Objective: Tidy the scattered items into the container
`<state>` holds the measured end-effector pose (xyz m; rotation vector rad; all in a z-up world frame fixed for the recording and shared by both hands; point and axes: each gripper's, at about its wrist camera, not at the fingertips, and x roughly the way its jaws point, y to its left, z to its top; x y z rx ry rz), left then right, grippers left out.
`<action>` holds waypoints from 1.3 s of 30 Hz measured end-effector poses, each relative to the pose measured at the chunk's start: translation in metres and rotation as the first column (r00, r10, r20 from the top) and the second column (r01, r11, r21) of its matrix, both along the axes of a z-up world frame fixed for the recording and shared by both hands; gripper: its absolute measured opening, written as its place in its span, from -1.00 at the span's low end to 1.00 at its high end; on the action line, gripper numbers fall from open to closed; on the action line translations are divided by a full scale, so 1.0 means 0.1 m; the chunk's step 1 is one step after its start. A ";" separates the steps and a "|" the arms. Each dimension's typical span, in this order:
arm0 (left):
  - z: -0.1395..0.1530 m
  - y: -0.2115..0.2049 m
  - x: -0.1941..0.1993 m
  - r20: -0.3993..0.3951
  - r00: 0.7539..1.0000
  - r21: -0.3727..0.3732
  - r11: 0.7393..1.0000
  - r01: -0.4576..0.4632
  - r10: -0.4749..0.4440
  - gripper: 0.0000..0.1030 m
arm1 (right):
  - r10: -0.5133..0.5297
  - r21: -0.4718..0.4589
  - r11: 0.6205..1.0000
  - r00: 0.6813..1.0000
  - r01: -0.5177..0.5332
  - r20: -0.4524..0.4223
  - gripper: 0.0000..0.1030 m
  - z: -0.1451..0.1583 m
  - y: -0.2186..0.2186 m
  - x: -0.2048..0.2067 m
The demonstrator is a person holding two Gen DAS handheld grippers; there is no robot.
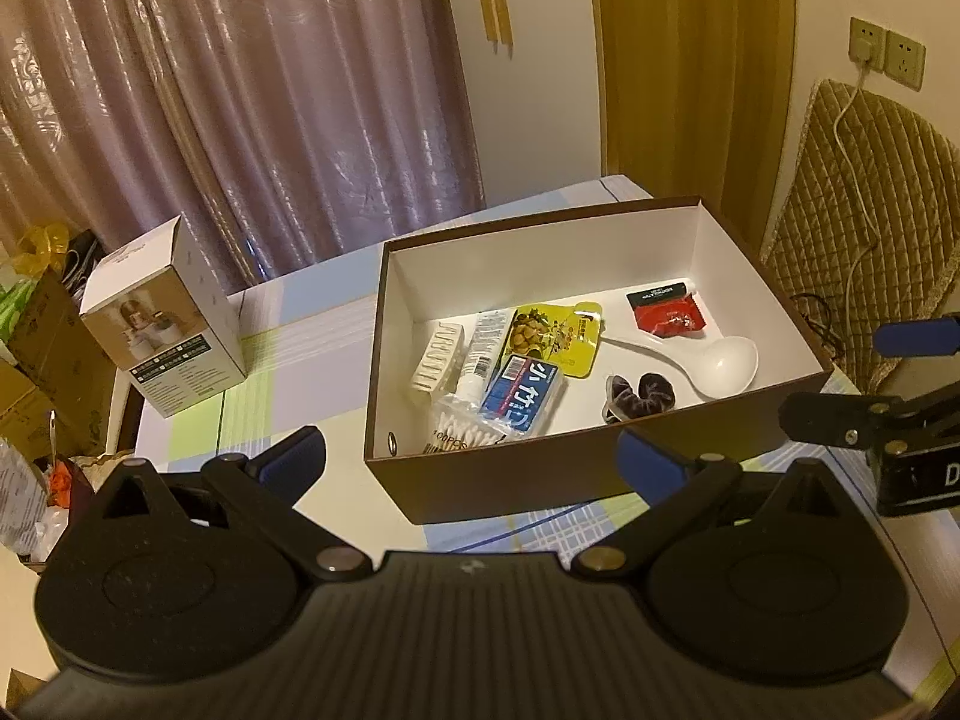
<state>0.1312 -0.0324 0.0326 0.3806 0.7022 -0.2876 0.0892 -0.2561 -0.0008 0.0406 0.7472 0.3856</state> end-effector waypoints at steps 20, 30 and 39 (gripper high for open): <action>-0.02 0.10 -0.41 -0.002 1.000 -0.010 1.000 -0.014 0.014 0.98 | -0.020 -0.013 1.000 1.000 0.020 0.016 1.00 0.04 -0.01 -0.40; -0.08 0.10 -0.55 -0.012 1.000 0.002 1.000 -0.014 0.014 0.98 | -0.049 -0.003 0.999 0.999 0.049 -0.020 1.00 -0.06 -0.10 -0.49; -0.12 0.11 -0.60 -0.017 1.000 0.013 1.000 -0.024 0.025 0.98 | -0.048 -0.029 0.998 0.998 0.047 -0.038 1.00 -0.17 -0.11 -0.57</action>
